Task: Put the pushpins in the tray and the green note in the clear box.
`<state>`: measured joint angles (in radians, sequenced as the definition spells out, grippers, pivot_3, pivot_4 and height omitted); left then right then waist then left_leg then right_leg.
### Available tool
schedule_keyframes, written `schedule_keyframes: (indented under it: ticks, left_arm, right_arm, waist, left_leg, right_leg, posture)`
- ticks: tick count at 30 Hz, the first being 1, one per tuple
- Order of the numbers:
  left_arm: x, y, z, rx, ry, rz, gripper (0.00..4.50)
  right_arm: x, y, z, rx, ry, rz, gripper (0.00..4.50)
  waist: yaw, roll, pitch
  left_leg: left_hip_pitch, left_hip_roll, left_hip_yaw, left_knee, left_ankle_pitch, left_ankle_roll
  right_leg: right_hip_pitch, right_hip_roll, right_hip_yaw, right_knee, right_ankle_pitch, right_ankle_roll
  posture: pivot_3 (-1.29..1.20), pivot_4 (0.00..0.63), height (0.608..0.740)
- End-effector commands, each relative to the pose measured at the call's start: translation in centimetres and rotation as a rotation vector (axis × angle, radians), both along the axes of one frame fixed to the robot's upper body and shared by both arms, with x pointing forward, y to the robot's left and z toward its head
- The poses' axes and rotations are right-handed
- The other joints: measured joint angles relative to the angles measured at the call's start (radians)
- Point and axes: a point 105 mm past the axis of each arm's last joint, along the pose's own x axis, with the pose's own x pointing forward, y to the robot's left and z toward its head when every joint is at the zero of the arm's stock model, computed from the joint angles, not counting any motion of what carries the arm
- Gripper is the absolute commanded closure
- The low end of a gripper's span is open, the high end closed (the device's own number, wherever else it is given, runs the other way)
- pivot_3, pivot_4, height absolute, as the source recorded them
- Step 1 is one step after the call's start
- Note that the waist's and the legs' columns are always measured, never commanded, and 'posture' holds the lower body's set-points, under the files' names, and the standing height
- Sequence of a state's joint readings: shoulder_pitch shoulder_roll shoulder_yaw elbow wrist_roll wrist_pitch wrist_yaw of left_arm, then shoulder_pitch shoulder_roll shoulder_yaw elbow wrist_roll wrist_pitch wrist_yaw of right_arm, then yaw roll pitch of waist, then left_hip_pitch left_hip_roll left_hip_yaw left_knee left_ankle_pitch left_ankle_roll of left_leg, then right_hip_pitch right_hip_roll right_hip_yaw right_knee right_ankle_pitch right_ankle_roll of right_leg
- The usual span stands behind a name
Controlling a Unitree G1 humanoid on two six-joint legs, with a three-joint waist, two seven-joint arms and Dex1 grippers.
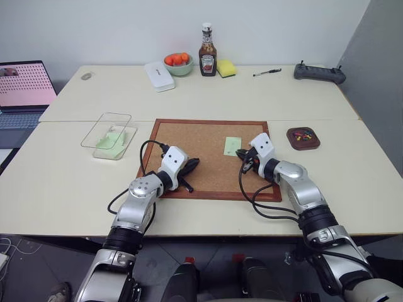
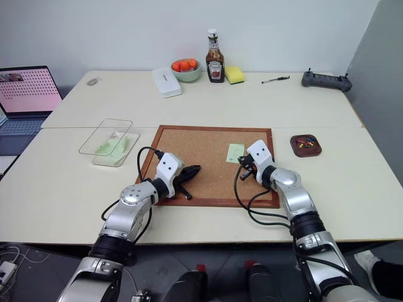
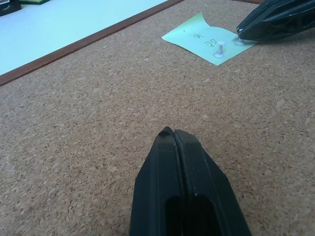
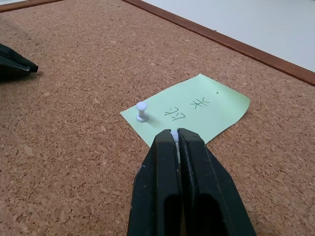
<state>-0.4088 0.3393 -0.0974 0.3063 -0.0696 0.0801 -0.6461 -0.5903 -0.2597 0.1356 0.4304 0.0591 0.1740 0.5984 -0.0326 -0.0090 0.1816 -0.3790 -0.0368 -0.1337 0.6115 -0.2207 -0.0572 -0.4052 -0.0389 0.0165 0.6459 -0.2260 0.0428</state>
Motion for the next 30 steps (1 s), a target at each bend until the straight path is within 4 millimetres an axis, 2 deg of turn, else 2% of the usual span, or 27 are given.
schedule_keyframes:
  ticks: [1, 5, 14, 18, 23, 26, 30]
  left_arm:
    - [-0.5, 0.1, -1.7, 0.024, 0.057, 0.002, 4.5]
    - [-0.6, 0.0, -1.8, 0.025, 0.06, 0.0, 4.5]
    - [-0.6, -0.1, -1.9, 0.032, 0.061, -0.004, 4.5]
    - [-0.7, -0.1, -1.9, 0.034, 0.063, -0.006, 4.5]
    - [-0.7, 0.0, -1.9, 0.034, 0.062, -0.003, 4.5]
    - [-0.7, 0.0, -2.0, 0.034, 0.063, -0.001, 4.5]
    - [-0.7, -0.1, -2.0, 0.034, 0.064, -0.005, 4.5]
  right_arm:
    - [-0.6, 1.1, 3.2, 0.069, -0.11, 0.07, 4.49]
    - [-1.0, 1.4, 4.3, 0.101, -0.144, 0.086, 4.49]
    - [-1.4, 1.7, 4.9, 0.118, -0.152, 0.096, 4.49]
    - [-1.2, 1.1, 5.4, 0.125, -0.167, 0.067, 4.49]
    - [-0.5, -2.6, 6.8, 0.037, -0.245, -0.024, 4.49]
    - [0.0, -5.7, 6.9, -0.111, -0.295, -0.095, 4.49]
    - [1.3, -11.6, 6.8, -0.419, -0.358, -0.263, 4.49]
  waist:
    - [0.0, 0.0, 0.0]
    - [0.0, 0.0, 0.0]
    - [0.0, 0.0, 0.0]
    - [0.0, 0.0, 0.0]
    - [0.001, 0.0, 0.0]
    - [0.002, 0.0, 0.0]
    - [0.002, 0.0, 0.0]
  left_leg:
    - [0.0, 0.0, 0.0, 0.0, 0.0, 0.0]
    - [0.0, 0.0, 0.0, 0.0, 0.0, 0.0]
    - [0.0, 0.0, 0.0, 0.0, 0.0, 0.0]
    - [0.0, 0.0, 0.0, 0.0, 0.0, 0.0]
    - [0.0, 0.0, 0.0, 0.0, 0.0, 0.0]
    - [0.0, 0.0, 0.0, 0.0, 0.0, 0.0]
    - [0.0, -0.001, 0.001, 0.0, 0.0, 0.0]
  right_leg:
    - [0.0, 0.0, 0.0, 0.0, 0.0, 0.0]
    - [0.0, 0.0, 0.0, 0.0, 0.0, 0.0]
    - [0.0, 0.0, 0.0, 0.0, 0.0, 0.0]
    - [0.0, 0.0, 0.0, 0.0, 0.0, 0.0]
    - [0.0, 0.0, 0.0, 0.0, 0.0, 0.0]
    - [0.0, 0.0, 0.0, 0.0, 0.0, 0.0]
    - [0.0, -0.001, 0.0, -0.001, 0.0, 0.0]
  posture:
    - [0.0, 0.15, 0.74]
    - [0.0, 0.15, 0.74]
    - [0.0, 0.15, 0.74]
    - [0.0, 0.15, 0.74]
    - [0.0, 0.15, 0.74]
    - [0.0, 0.15, 0.74]
    - [0.0, 0.15, 0.74]
